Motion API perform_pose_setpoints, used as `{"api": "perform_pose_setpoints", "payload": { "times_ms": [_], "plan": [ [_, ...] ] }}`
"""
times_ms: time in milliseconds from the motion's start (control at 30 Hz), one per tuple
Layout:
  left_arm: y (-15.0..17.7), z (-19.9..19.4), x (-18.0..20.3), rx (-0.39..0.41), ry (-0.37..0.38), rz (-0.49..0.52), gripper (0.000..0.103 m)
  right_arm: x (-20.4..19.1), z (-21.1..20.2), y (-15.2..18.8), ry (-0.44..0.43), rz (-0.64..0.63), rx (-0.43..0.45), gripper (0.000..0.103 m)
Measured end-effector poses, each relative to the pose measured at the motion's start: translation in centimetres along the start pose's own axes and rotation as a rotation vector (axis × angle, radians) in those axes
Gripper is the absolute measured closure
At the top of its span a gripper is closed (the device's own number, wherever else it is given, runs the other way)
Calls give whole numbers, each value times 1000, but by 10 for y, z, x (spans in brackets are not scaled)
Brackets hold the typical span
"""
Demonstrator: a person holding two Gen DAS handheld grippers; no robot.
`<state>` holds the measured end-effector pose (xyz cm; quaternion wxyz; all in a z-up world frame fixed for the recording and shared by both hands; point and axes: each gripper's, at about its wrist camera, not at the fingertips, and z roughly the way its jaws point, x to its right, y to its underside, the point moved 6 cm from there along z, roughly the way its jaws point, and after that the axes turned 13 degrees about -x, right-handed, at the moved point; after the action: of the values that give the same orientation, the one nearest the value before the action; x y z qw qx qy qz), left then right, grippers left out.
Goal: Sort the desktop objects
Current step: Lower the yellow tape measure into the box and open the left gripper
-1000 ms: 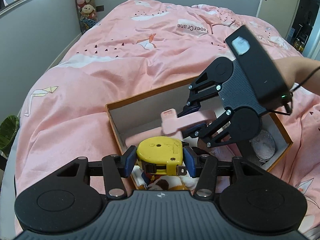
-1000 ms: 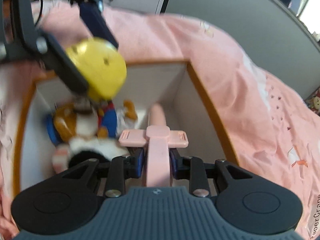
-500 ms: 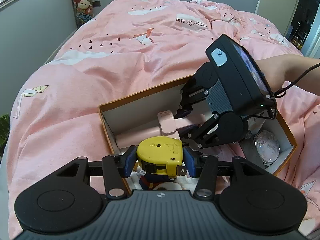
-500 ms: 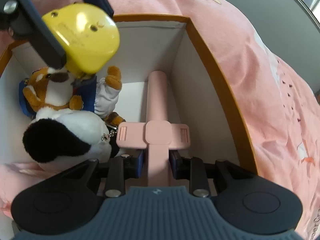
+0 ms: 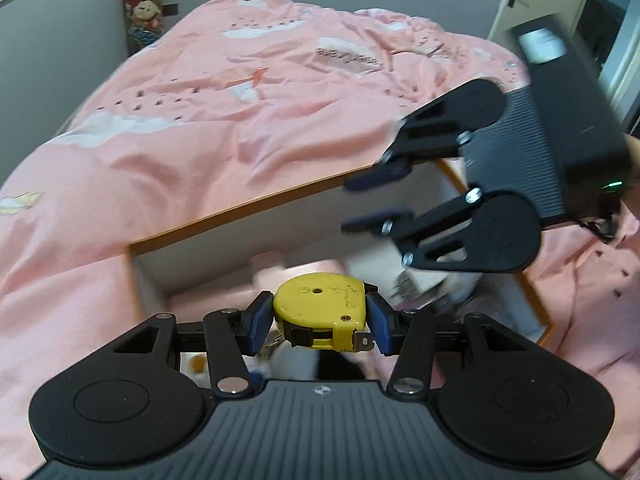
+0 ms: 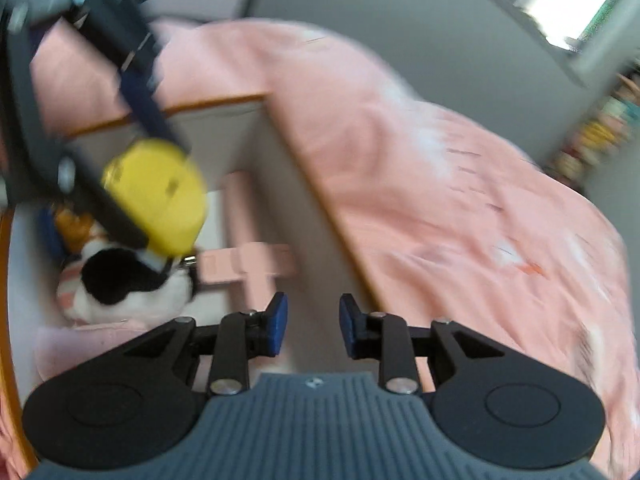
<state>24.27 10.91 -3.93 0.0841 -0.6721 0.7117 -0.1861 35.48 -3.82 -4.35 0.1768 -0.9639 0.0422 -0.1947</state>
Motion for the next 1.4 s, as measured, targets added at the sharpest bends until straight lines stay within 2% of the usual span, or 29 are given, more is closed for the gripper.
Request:
{"api": "perform_pose_setpoints", "payload": {
  "times_ms": [233, 300, 400, 500, 600, 700, 833, 967, 1067, 1267, 1400],
  "plan": [
    [-25, 35, 28, -17, 14, 66, 45, 30, -48, 42, 214, 240, 119, 71],
    [-32, 49, 31, -34, 4, 67, 45, 35, -45, 54, 255, 312, 128, 68],
    [-39, 68, 36, -55, -3, 72, 45, 45, -41, 81, 278, 428, 98, 67],
    [-46, 86, 40, -74, -16, 69, 45, 54, -32, 99, 262, 572, 82, 67],
    [-53, 105, 42, -102, -44, 60, 45, 57, -32, 110, 228, 650, 116, 67],
    [-58, 120, 45, -104, -93, 76, 45, 53, -31, 110, 213, 658, 135, 67],
    [-61, 130, 52, -83, -79, 102, 45, 52, -28, 115, 187, 680, 143, 67],
    [-61, 145, 52, -118, -111, 100, 45, 49, -30, 120, 152, 701, 150, 67],
    [-59, 150, 50, -154, -89, 80, 45, 46, -32, 120, 149, 704, 150, 67],
    [-55, 146, 51, -151, -106, 89, 45, 36, -32, 112, 137, 665, 126, 65],
    [-54, 127, 50, -137, -141, 91, 44, 27, -38, 107, 138, 645, 108, 64]
  ]
}}
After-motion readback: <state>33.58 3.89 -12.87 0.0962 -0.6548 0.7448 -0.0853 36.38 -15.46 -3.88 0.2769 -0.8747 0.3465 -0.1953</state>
